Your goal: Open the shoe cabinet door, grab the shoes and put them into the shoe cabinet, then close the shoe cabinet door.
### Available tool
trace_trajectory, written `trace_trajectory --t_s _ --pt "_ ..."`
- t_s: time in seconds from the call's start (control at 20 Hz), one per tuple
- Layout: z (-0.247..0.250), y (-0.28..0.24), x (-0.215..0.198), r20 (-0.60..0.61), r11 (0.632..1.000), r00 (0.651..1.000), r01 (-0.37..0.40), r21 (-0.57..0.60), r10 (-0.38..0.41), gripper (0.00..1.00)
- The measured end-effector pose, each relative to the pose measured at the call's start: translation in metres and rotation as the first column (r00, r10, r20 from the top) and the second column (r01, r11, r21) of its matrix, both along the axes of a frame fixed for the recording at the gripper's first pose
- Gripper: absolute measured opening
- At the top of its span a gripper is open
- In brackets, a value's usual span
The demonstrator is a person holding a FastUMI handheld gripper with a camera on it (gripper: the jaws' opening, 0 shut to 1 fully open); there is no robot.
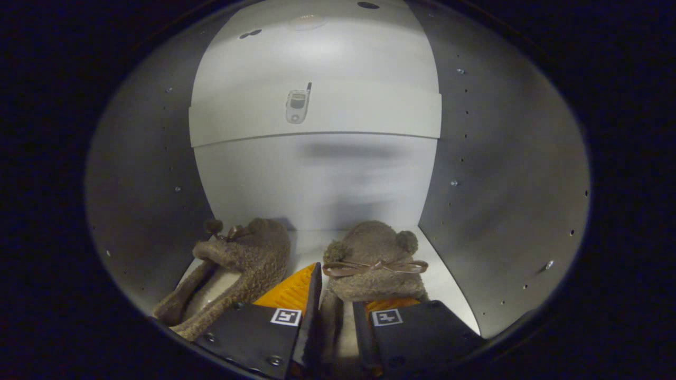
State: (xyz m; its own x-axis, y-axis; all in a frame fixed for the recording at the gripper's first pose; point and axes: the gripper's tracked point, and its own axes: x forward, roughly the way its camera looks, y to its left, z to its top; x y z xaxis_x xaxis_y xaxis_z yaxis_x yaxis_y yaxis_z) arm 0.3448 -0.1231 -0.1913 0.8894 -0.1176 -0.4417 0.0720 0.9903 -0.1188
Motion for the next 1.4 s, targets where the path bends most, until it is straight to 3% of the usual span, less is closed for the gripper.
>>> trace_trajectory --t_s 0.05,0.4,1.0,1.4 --pt "0.000 0.003 -0.001 0.000 1.000 1.000 -0.005 0.000 0.005 0.34" --pt "0.005 0.005 -0.019 -0.011 1.000 1.000 0.011 -0.021 -0.011 0.91" --pt "0.033 0.009 -0.037 0.043 1.000 0.999 0.003 -0.008 -0.003 0.91" --pt "0.099 0.029 -0.070 0.213 0.999 0.976 -0.040 0.025 0.033 0.92"
